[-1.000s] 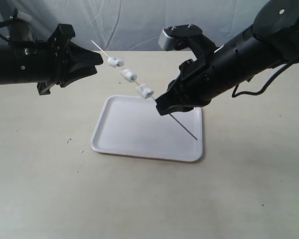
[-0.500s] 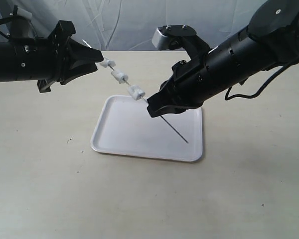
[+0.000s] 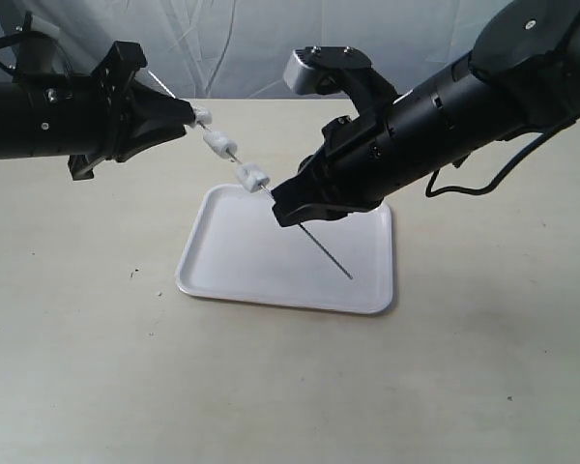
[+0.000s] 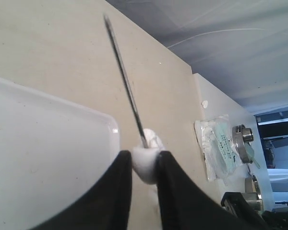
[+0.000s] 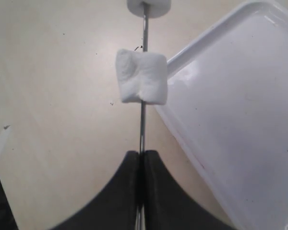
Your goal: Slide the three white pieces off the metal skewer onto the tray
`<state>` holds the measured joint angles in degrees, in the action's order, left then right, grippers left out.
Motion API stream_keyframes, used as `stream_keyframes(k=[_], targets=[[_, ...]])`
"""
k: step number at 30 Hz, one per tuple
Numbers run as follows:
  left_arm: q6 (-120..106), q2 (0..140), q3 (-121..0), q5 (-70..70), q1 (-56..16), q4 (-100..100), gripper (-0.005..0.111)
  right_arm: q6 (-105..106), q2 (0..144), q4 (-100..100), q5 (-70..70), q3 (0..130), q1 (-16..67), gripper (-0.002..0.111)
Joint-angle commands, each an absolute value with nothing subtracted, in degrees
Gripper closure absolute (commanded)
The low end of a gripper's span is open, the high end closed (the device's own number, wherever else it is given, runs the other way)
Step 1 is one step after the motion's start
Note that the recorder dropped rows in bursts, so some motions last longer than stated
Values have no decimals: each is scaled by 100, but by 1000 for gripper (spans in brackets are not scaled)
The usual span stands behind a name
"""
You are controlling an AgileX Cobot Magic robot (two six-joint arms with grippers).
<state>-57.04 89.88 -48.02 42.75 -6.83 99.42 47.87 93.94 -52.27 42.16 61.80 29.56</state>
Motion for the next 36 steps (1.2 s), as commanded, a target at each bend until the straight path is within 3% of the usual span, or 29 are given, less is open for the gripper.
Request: stream_keyframes(k=[1, 5, 8, 36], targets=[[-5705, 8998, -4828, 4257, -701, 9995, 93, 4826, 9342, -5258, 4260, 6207, 2977, 109], [-5718, 8998, -4828, 4257, -701, 9995, 93, 4826, 9342, -5300, 4315, 6207, 2977, 109], [-5797, 8998, -4828, 4305, -701, 9995, 107, 4826, 9342, -5308, 4384, 6207, 2977, 109], [-5739, 8998, -5398, 3018, -701, 9995, 107, 3824, 9352, -4242, 5374, 6207, 2977, 109]])
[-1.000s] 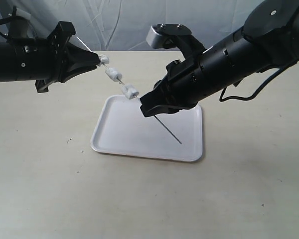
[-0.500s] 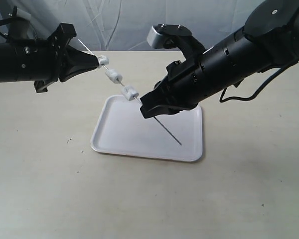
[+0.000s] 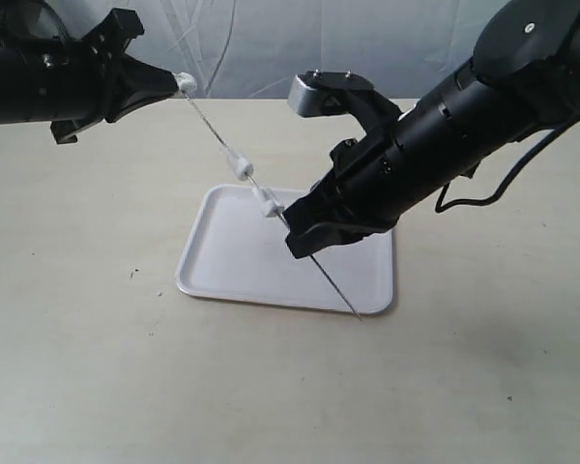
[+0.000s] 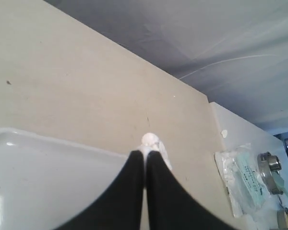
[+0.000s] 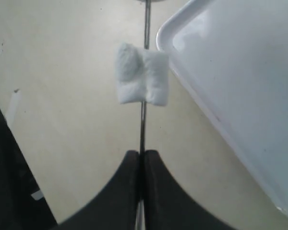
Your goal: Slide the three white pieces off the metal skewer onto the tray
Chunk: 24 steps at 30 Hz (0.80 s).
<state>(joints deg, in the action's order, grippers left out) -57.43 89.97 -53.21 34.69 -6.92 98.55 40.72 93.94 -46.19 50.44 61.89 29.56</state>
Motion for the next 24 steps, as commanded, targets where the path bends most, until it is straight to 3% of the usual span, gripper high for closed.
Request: stream_keyframes(k=[1, 8, 15, 20, 24], targets=[[-5739, 8998, -5398, 2850, -701, 9995, 107, 3645, 9352, -4103, 5398, 6207, 2977, 109], [-5860, 8998, -5398, 2242, -701, 9995, 107, 3044, 9352, -3483, 5424, 6207, 2977, 109], [-5022, 9208, -5398, 4516, -727, 8747, 107, 1329, 9352, -1600, 4072, 6207, 2977, 109], [-4665, 9620, -5398, 4373, -1190, 7846, 107, 1286, 9352, -1817, 3918, 6207, 2977, 109], [-5086, 10037, -5398, 3756, -1665, 8429, 93, 1311, 9352, -1841, 4033, 6207, 2977, 109]])
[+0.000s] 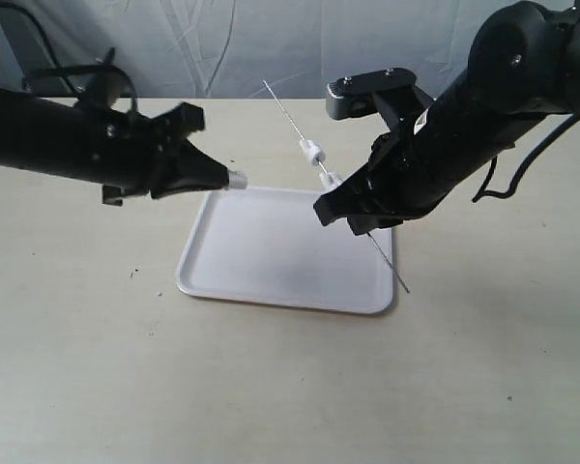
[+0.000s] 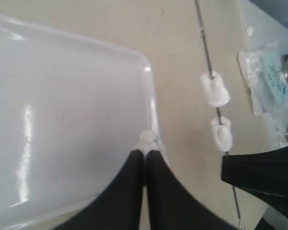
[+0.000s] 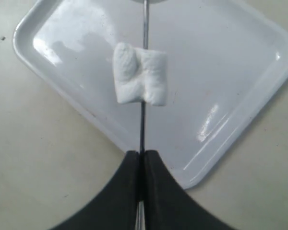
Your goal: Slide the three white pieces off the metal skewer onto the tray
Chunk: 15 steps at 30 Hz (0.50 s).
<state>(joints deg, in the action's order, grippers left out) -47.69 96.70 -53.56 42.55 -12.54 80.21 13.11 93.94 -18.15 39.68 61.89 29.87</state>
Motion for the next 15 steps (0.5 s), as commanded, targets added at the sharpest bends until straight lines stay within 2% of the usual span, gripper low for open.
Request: stream_keyframes(k=[1, 4, 6, 15], targets=[[-5249, 10153, -5398, 3600, -1742, 8687, 85, 1311, 9352, -1852, 4077, 6207, 2977, 109], [-5402, 10404, -5398, 3238, -1787, 9262, 61, 1311, 9352, -1866, 4275, 6207, 2977, 109], [-5272, 10462, -5398, 3152, -1787, 9378, 53, 1311, 9352, -1853, 4316, 6207, 2977, 109], [-5494, 10462, -5409, 3215, -1787, 9995, 58, 1473, 9352, -2067, 4007, 6207, 2977, 109]])
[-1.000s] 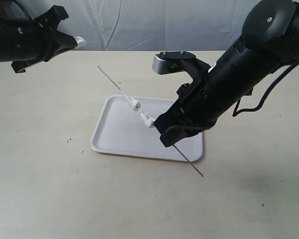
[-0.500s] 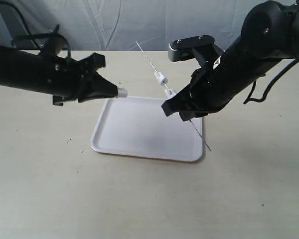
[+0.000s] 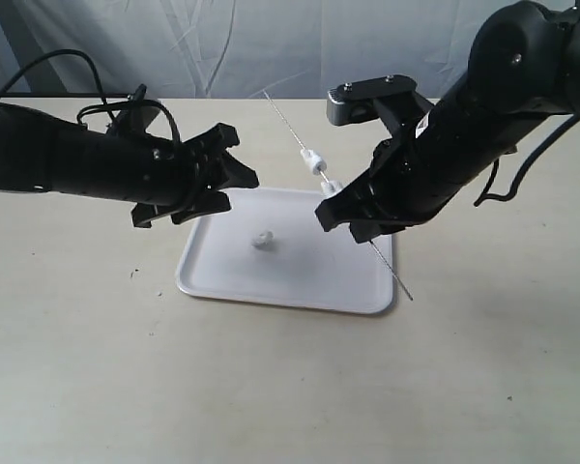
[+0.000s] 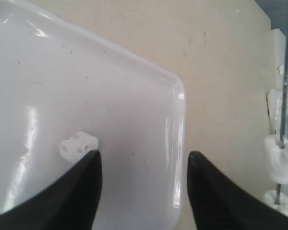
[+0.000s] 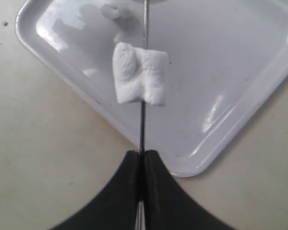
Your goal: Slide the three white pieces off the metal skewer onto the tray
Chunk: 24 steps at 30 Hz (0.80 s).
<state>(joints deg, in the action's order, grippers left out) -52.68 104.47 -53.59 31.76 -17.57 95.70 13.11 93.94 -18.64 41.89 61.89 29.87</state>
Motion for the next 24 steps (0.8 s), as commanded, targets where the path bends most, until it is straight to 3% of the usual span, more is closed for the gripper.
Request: stream_keyframes(k=[1, 19, 24], targets=[[-5662, 10451, -5409, 3273, -1787, 9995, 58, 1485, 9352, -2156, 3962, 6207, 2977, 109], [-5526, 10371, -5854, 4207, -1787, 9995, 58, 1332, 9452, -2756, 3462, 6207, 2977, 109], [-5474, 10371, -5884, 4472, -1787, 9995, 63, 1092, 9686, -2697, 3619, 6207, 2977, 109]])
